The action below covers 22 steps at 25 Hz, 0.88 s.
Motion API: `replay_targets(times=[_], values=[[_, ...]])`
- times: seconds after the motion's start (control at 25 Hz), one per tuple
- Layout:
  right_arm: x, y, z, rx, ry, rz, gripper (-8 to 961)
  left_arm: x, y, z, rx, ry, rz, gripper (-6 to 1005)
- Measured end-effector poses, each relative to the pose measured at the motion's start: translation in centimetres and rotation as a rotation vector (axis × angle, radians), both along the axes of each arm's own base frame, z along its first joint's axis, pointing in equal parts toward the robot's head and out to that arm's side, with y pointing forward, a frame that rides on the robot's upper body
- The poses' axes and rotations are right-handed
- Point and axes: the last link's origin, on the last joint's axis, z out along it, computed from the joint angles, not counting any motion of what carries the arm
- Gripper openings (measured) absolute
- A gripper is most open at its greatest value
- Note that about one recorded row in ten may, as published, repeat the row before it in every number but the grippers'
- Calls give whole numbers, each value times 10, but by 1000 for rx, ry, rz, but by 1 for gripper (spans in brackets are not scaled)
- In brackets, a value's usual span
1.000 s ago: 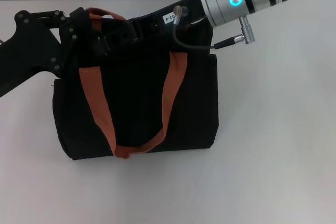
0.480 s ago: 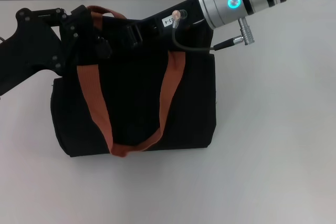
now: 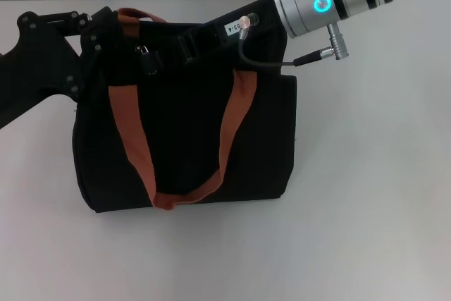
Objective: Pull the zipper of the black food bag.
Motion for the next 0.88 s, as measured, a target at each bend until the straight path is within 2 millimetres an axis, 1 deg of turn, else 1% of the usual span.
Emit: replay_targets(times=[0.04,0.24,0.52,0.56,0.64,0.68,0.76,0.88], values=[[0,0,0,2,-1,3,2,0,0,0,0,0,1,29],[1,-1,1,8,-14,3,-2,-3,-2,1,7,-6,11,29],[11,1,11,61,-51,-33,-1,-7,-3,4,24,-14,29,30],[15,0,16,78,-55,-48,-1,-8,-4,5,29,-16,33,30],[17,-1,19,89,-60,-54,-2,-8,-4,6,30,-15,35,30],[22,-3,25,111,-69,-66,-2,-9,-4,7,35,-16,38,30],[24,-5,28,122,-74,-69,-2,-9,-3,7,37,-17,40,29],[32,-12,44,166,-68,-91,-2,-10,-3,8,43,-18,43,29]])
